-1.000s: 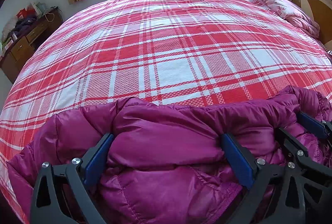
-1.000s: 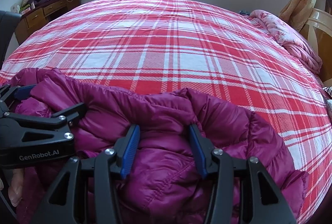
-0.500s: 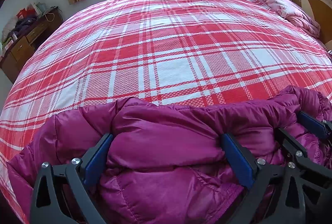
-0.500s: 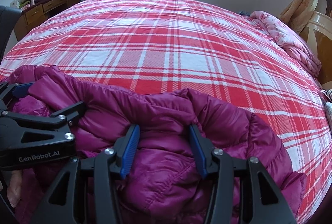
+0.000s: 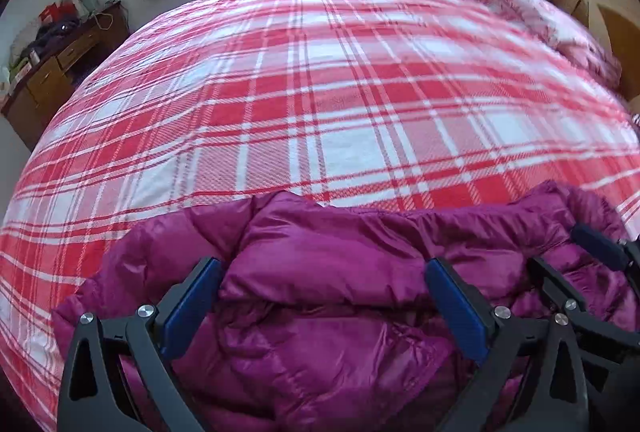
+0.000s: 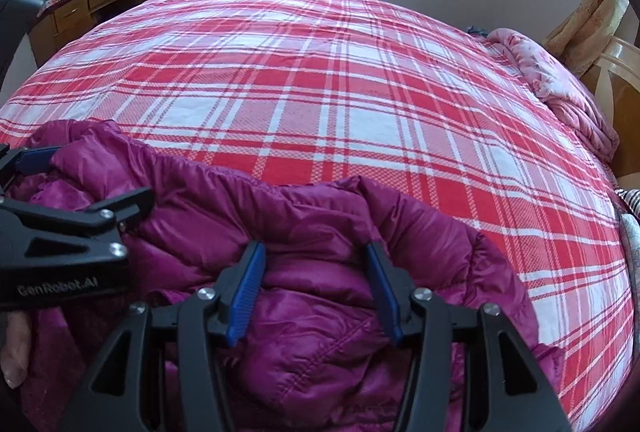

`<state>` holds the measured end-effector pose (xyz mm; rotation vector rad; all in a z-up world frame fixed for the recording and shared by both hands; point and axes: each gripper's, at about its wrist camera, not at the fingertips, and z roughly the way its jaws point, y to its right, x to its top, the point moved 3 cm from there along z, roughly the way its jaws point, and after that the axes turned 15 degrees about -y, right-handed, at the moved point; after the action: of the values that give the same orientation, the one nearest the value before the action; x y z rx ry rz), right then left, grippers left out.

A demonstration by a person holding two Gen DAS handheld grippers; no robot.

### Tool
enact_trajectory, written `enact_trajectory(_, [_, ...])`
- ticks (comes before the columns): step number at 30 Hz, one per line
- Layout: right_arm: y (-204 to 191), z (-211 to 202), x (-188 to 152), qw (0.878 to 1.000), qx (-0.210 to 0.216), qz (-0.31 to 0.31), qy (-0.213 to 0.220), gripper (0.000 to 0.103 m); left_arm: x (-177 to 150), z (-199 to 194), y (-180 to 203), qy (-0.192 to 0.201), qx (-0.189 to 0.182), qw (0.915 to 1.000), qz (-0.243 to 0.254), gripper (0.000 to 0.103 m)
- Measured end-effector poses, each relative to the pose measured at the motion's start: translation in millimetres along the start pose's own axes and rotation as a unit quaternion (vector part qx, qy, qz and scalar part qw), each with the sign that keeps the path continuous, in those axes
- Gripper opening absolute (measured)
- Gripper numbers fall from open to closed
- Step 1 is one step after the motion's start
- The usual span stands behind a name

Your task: Fold large clothes

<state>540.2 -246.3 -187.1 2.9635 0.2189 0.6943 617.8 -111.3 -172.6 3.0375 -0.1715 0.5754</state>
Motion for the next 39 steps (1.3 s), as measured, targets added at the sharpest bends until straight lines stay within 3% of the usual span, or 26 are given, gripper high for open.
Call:
enact_trajectory(2, [7,-21,-10,0.999,0.019,0.011,0.027,0.084,-8,-26,-11,0.020,-0.024,0.9995,-0.006,0.102])
enact_trajectory(4, [12,-38,-26,0.999,0.027,0.007,0.036,0.087,-24,-49,-19,0.036,-0.013,0.9993,-0.001,0.102])
enact_trajectory(10, [24,-68,-99,0.999,0.035,0.004,0.023,0.087,-115,-86,-46,0.063,0.048,0.9961,0.039,0.102])
enact_trajectory(14, [31,-80,-151,0.999,0.036,0.021,0.015,0.087,-180,-88,-65,0.054,0.061,0.9957,0.044,0.102])
enact_trajectory(19, [35,-92,-202,0.998,0.032,0.045,0.012,0.087,-238,-93,-83,0.049,0.080,0.9948,0.041,0.102])
enact_trajectory(27, [41,-106,-276,0.996,0.034,0.078,-0.001,0.087,-316,-98,-103,0.022,0.075,0.9961,0.041,0.102])
enact_trajectory(39, [39,-121,-342,0.992,0.060,0.113,-0.019,0.087,-386,-117,-107,0.024,0.064,0.9968,0.042,0.102])
